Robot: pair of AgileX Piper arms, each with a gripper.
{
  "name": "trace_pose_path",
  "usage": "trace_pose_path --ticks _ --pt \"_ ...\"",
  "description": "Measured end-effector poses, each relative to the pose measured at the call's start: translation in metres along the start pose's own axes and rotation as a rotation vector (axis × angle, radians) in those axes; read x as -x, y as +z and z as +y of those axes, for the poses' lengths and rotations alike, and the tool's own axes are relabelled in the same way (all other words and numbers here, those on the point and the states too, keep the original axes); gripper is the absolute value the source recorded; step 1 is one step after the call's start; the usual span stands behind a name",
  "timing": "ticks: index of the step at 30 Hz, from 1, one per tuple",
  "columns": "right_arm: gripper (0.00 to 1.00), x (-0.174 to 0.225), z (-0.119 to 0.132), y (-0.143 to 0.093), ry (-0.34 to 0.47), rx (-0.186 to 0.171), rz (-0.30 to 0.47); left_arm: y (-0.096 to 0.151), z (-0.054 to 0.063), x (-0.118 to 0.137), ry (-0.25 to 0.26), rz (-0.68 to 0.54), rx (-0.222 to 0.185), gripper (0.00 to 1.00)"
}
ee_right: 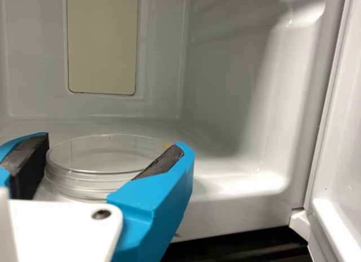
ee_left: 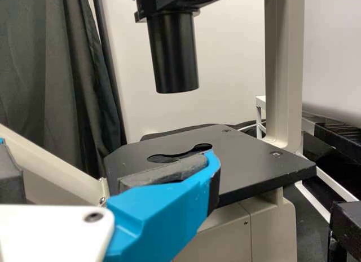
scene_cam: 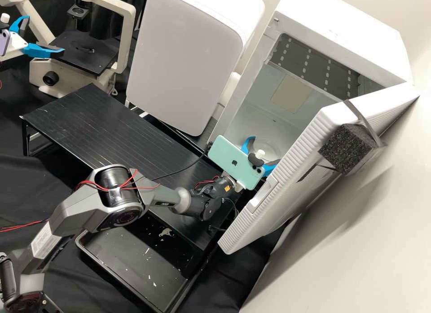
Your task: Take the petri dish out of the incubator
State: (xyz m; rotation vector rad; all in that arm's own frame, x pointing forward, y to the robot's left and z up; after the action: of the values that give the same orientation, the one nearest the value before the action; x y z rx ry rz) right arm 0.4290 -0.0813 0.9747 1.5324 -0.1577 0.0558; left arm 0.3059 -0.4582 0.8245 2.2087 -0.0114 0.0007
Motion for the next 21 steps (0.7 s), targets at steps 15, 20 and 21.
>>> trace_pose_path --ticks 15,20,21 --pt "0.00 0.005 0.000 0.006 -0.011 -0.031 -0.002 0.000 0.000 0.000 0.000 0.000 0.000 1.00" --pt "0.00 0.022 0.000 0.008 -0.004 -0.047 0.023 0.000 0.000 0.000 0.000 0.000 0.000 1.00" --pt "0.00 0.025 0.001 0.007 -0.002 -0.048 0.026 0.000 0.000 0.000 0.000 0.000 0.000 1.00"
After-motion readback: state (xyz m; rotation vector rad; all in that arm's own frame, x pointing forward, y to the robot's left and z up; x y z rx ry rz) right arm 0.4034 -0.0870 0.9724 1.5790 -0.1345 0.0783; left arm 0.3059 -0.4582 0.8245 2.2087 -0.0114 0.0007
